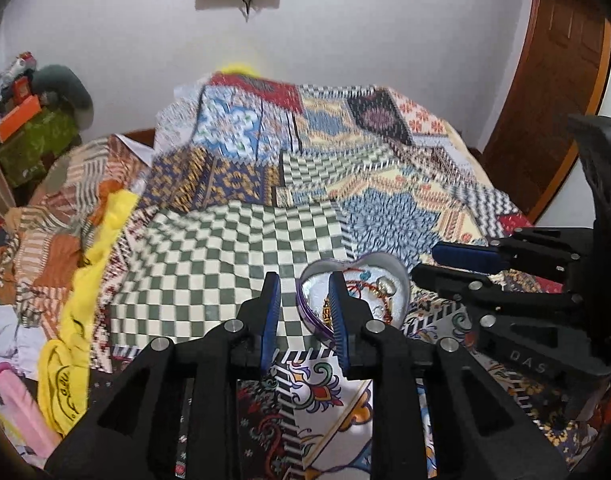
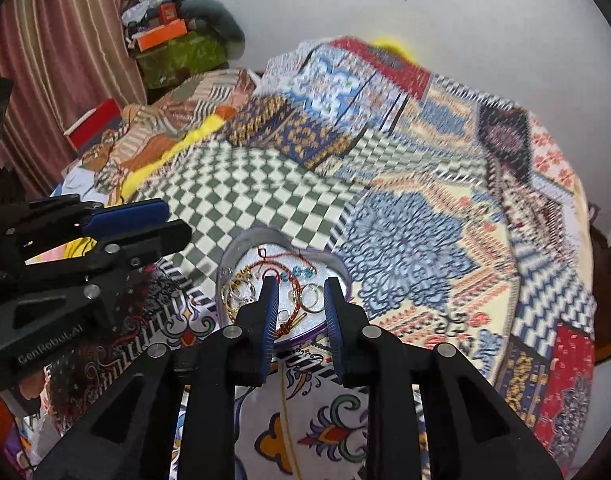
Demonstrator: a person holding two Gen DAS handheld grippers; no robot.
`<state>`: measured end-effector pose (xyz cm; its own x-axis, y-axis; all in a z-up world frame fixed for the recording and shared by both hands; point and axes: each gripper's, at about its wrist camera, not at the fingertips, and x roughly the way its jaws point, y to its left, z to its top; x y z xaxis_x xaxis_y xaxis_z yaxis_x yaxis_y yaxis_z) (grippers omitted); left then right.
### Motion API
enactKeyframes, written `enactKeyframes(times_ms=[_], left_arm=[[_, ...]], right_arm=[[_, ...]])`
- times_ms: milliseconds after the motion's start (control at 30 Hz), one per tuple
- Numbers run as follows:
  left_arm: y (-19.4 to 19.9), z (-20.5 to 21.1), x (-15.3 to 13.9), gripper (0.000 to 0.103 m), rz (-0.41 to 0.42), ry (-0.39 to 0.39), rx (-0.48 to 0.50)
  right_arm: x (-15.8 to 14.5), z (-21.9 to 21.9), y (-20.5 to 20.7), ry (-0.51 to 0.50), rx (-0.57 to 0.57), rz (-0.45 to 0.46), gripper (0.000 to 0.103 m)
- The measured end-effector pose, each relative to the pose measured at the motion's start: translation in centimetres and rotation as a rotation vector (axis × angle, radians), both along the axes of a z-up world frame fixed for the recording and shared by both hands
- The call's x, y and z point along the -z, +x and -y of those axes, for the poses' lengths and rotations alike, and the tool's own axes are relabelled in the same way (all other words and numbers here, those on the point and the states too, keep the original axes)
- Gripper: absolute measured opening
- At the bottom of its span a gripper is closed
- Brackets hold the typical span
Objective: Organize jewelry
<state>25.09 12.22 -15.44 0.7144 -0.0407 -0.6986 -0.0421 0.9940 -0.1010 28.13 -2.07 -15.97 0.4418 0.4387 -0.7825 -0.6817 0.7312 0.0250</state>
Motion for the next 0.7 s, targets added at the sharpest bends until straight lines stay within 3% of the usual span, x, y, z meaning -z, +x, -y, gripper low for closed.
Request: enactKeyframes(times_ms=[367, 633, 667, 700], left_arm=[[-7.6, 2.0, -8.8, 0.032, 0.264, 0.033, -0.034], [-14.6, 4.4, -14.3, 0.049, 0.504, 0.068, -0.060], [-15.4, 4.8, -14.7, 0.050, 0.528, 0.076, -0.065], [-16.1, 5.1, -15.0, 0.052, 0.550, 0.085, -0.070]], right_arm=[[-9.7, 4.1, -6.6, 0.187, 0.089, 0.244, 0.021], [-16.0, 8.0, -13.5, 0.383, 0.156, 0.433, 0.021], [-16.5, 8.4, -14.3, 0.399, 0.162, 0.456, 0.023], [-16.8, 8.6, -14.9, 0.411, 0.167, 0.473, 0.033]])
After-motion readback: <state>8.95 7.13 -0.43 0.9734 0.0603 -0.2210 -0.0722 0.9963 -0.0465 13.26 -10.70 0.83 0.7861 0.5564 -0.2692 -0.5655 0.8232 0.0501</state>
